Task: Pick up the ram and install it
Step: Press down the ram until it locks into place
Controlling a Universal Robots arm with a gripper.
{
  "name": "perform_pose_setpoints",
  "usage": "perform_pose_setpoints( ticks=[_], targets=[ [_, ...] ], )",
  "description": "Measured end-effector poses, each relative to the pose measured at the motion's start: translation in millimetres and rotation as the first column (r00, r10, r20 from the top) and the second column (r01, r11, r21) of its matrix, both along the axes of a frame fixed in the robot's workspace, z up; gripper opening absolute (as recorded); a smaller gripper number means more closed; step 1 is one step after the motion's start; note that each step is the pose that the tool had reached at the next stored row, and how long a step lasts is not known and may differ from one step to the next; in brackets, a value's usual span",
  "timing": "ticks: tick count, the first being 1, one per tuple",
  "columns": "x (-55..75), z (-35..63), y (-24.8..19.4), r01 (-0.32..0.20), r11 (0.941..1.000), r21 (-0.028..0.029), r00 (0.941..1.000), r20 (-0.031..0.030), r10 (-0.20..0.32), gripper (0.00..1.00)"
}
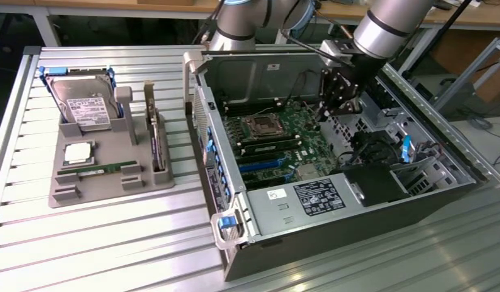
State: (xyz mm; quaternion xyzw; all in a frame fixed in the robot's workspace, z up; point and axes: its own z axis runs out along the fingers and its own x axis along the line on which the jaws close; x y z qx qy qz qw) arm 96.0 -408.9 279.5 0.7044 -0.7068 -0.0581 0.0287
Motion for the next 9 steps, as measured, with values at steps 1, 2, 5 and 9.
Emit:
perform_pose_setpoints(
  ticks=[1, 2, 5, 9],
  targets=[
    [0.0, 14.2, 0.0, 0.0, 1.0, -0.0001, 1.0, 0.0004, 0.0, 0.1],
    [0.0, 17.3, -0.1, 0.0, 1.0, 0.0, 1.0, 0.0009, 0.0, 0.1],
    [0.0, 17.4, -0.1, 0.0, 1.0, 0.0, 1.0, 0.0009, 0.0, 0.1],
    [0.0, 17.4, -0.1, 0.0, 1.0, 0.0, 1.0, 0.0009, 0.0, 0.1]
  ],
)
